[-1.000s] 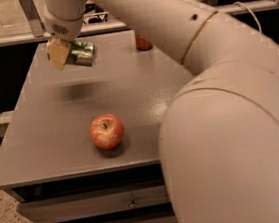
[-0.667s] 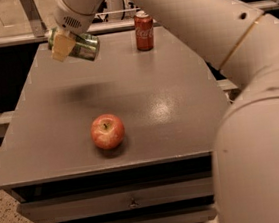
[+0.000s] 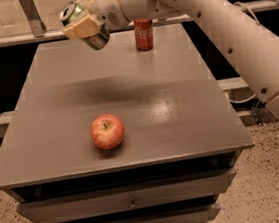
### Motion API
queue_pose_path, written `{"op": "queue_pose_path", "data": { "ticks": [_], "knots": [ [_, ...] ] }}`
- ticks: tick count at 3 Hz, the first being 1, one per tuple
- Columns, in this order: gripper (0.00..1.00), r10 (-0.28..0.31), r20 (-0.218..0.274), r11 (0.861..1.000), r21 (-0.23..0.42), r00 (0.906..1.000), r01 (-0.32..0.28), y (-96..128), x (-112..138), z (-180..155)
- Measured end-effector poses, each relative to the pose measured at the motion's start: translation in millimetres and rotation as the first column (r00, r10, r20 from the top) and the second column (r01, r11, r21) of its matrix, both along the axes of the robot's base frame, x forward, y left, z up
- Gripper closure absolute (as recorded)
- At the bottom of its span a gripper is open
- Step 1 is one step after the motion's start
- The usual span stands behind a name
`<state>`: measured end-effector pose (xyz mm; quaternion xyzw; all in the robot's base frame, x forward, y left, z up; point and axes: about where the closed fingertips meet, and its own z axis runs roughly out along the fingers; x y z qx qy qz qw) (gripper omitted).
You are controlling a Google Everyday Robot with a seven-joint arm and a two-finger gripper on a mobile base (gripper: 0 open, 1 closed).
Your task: Place green can upright
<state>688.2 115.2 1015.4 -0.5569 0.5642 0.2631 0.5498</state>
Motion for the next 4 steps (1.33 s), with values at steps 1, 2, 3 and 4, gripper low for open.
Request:
{"op": "queue_pose_path", "data": {
  "ticks": [1,2,3,4],
  "knots": [
    [1.00,0.036,0.060,0.980,0.193,0.9976,-0.046,-42.9,1.7,16.6],
    [1.00,0.051,0.093,0.968,0.241,0.9943,-0.072,-51.2,0.3,21.8],
    [1.00,0.051,0.093,0.968,0.241,0.9943,-0.073,-50.9,0.3,21.7],
    [1.00,0.003,0.055,0.959,0.283,0.9985,-0.019,-78.3,-6.5,9.0]
  ]
}}
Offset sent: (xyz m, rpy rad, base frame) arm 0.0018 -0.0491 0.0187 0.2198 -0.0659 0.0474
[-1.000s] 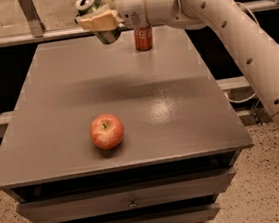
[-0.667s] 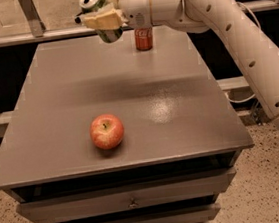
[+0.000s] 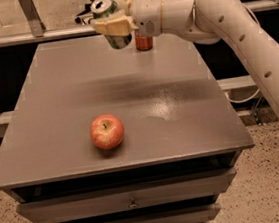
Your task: Place green can upright
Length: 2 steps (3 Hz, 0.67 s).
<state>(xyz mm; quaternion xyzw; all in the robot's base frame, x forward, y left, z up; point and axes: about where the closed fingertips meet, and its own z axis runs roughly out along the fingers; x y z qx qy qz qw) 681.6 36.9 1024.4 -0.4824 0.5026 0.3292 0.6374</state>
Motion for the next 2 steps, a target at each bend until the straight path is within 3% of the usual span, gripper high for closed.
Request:
{"op": "queue_pose_path", "data": {
  "ticks": [2],
  "knots": [
    [1.00,-0.053,-0.061,0.995,0.080,0.9967,0.058,-57.0,-16.4,-30.9]
  ]
}}
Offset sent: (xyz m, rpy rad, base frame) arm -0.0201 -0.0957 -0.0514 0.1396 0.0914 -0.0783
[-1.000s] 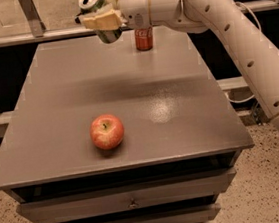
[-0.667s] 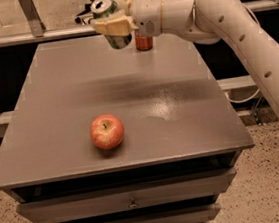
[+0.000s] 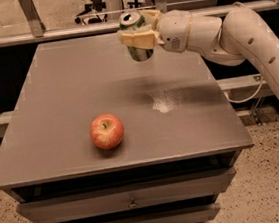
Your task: Place green can upright
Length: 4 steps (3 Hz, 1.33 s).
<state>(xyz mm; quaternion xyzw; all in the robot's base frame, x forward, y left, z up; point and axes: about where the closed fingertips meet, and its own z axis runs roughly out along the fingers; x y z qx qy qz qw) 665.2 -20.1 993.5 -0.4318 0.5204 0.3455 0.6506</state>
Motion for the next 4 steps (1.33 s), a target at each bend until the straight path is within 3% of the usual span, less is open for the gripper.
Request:
{"op": "queue_pose_path", "data": {
  "ticks": [2,4],
  "knots": [
    [1.00,0.061,-0.058,0.995,0.085,0.9964,-0.056,-33.6,5.2,-36.4],
    [1.00,0.123,-0.143,0.990,0.089,0.9821,-0.111,-47.2,3.4,-63.6]
  ]
}}
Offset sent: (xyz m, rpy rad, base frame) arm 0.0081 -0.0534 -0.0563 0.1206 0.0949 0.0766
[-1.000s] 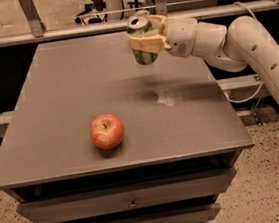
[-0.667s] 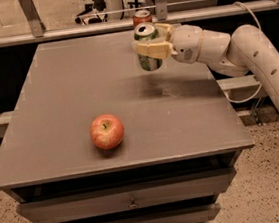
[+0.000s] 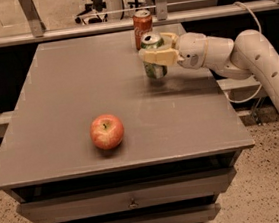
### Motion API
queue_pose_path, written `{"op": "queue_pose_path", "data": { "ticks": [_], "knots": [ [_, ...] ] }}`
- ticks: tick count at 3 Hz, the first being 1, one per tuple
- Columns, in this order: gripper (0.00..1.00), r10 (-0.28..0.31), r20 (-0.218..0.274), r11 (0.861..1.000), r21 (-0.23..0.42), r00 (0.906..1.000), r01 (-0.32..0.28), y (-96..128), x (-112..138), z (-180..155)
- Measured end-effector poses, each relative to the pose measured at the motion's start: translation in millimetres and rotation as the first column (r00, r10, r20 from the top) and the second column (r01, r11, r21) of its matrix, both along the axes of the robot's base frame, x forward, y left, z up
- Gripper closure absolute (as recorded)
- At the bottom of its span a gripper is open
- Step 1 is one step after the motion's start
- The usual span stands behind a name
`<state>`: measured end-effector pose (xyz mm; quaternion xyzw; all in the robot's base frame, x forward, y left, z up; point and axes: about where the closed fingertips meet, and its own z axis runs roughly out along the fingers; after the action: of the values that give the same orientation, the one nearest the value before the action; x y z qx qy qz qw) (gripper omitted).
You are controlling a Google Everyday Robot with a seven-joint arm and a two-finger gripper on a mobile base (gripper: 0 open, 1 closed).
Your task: Place green can upright
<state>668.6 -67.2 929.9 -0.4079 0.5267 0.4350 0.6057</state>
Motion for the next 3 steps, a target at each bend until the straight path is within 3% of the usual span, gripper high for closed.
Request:
{"op": "queue_pose_path", "data": {
  "ticks": [1,2,3],
  "knots": [
    [0.87,0.014,-0.041,1.000,0.026,0.9991,-0.013,-1.1,-1.6,-14.5],
    [0.55,0.010,-0.066,0.999,0.050,0.9978,-0.006,-0.3,-5.8,-27.7],
    [0.33,0.006,-0.066,0.999,0.047,0.9978,-0.003,-0.1,-6.3,-29.9]
  ]
}}
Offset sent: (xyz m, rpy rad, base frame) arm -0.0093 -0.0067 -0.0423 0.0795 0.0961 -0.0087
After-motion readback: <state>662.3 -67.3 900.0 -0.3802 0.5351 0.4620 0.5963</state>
